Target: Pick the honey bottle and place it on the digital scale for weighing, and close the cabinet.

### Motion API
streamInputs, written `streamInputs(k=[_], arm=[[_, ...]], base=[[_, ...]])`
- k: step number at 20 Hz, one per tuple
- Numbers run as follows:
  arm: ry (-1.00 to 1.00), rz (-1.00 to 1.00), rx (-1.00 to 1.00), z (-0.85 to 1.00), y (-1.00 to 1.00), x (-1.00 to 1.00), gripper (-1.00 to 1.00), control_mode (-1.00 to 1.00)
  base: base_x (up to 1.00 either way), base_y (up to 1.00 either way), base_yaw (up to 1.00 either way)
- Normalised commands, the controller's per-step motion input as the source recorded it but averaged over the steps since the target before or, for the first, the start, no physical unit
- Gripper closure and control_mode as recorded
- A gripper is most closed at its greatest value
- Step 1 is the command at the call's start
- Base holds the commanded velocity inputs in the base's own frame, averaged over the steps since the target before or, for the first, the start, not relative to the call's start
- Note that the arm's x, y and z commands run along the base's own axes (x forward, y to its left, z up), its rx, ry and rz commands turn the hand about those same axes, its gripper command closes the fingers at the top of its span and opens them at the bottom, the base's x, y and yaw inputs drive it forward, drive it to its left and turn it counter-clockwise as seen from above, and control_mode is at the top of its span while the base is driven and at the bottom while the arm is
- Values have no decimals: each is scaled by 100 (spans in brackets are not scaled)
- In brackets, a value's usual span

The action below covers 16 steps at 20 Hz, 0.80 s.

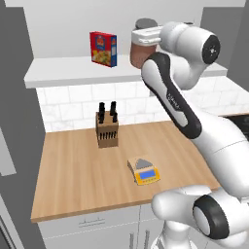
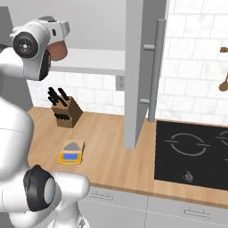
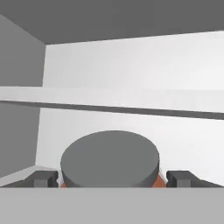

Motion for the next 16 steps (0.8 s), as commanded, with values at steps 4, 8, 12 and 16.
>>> streamInputs(k=[4,8,12,16], arm=[[4,0,1,1,-41,-100,100,-100],[21,8,-2,-32,-11,-87,100,-100],[28,14,-4,-83,0,-56,100,-100],[20,24,1,-100,0,-32,100,-100]], base=[[0,0,0],[0,0,0],[0,0,0],[0,0,0]])
